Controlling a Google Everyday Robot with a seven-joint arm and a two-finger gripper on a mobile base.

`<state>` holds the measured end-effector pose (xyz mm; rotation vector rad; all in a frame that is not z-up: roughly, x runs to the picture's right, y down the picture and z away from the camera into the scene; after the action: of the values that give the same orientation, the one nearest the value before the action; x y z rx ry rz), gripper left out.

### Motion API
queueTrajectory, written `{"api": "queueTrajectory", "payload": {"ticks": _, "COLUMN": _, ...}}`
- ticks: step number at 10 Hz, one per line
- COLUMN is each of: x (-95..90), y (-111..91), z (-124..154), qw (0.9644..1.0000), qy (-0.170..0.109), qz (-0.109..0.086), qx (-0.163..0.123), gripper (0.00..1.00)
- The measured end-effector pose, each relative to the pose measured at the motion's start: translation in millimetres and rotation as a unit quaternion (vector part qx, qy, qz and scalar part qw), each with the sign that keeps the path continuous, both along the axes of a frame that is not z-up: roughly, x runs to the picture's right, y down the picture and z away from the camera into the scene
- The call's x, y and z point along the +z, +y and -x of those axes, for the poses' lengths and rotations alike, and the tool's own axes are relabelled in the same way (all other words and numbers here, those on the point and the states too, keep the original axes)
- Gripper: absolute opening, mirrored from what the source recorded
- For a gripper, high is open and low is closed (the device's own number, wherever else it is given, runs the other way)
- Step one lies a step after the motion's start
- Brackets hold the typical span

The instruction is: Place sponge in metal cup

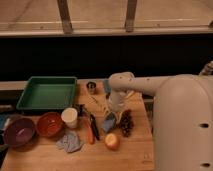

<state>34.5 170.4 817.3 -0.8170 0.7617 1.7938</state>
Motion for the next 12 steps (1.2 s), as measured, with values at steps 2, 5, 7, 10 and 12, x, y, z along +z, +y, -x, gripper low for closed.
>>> {"api": "queueTrajectory", "payload": {"ticks": 2, "x": -10.5, "y": -9, "z": 2, "qw": 0.9998, "qy": -0.014, "qz": -0.013, "qx": 0.002, "gripper": 0.0}}
{"api": "queueTrajectory", "payload": {"ticks": 5, "x": -43.0, "y": -43, "z": 3, "qw": 0.998, "qy": -0.038, "qz": -0.051, "qx": 0.006, "gripper": 0.0}}
{"api": "queueTrajectory", "payload": {"ticks": 7, "x": -63.6, "y": -67, "z": 1, "qw": 0.9956, "qy": -0.048, "qz": -0.08, "qx": 0.006, "gripper": 0.0}}
{"api": "queueTrajectory", "payload": {"ticks": 10, "x": -88.5, "y": -111, "z": -5, "qw": 0.9894, "qy": -0.051, "qz": -0.136, "qx": 0.001, "gripper": 0.0}}
{"api": "queueTrajectory", "payload": {"ticks": 12, "x": -97.1, "y": -145, "z": -10, "qw": 0.982, "qy": -0.056, "qz": -0.18, "qx": -0.004, "gripper": 0.0}}
